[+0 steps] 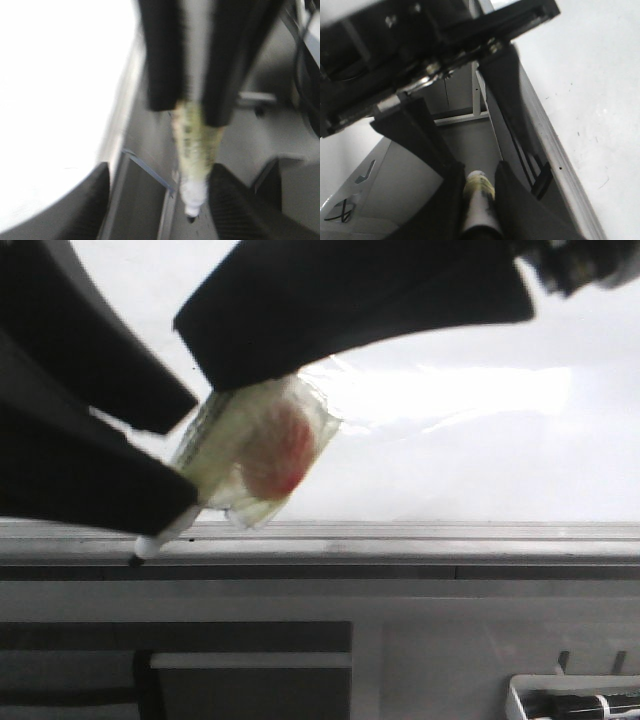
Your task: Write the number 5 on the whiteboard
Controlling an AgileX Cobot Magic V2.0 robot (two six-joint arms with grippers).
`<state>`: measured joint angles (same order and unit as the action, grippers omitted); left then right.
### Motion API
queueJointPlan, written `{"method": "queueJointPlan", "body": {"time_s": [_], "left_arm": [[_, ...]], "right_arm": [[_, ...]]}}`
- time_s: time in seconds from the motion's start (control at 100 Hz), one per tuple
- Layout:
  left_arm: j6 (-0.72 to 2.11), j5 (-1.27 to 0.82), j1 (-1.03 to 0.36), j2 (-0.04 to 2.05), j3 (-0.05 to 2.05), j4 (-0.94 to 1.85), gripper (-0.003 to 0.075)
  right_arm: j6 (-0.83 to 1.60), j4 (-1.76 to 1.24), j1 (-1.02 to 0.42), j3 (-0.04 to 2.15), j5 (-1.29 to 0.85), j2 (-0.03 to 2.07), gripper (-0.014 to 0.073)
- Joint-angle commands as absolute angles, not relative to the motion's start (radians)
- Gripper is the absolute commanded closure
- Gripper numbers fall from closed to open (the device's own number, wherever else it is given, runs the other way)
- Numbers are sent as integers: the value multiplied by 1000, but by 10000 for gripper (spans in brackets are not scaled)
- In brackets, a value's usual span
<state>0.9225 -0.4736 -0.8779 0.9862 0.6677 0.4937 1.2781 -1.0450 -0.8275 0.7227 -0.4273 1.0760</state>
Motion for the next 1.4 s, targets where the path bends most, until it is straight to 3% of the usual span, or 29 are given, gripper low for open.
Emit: {"method": "queueJointPlan", "body": {"time_s": [0.0,0.11,0.23,0.33,0.52,0.96,1.39], "left_arm": [[846,-379,-846,896,704,516,220],[777,-373,-774,769,697,514,250],[675,-338,-657,616,657,514,332],[620,-329,-563,501,596,514,447],[579,-330,-454,377,481,537,740],[579,-340,-426,354,437,635,741],[579,-364,-426,354,437,647,741]], "right_arm": [[1265,-1026,-828,752,-389,1021,650],[1262,-1017,-806,752,-317,976,650],[1262,-1017,-770,752,-183,965,650],[1262,-1017,-734,752,-107,983,650],[1262,-1015,-695,752,-73,1025,650],[1262,-1011,-678,754,102,1089,654],[1262,-1011,-678,752,47,1179,653]]}}
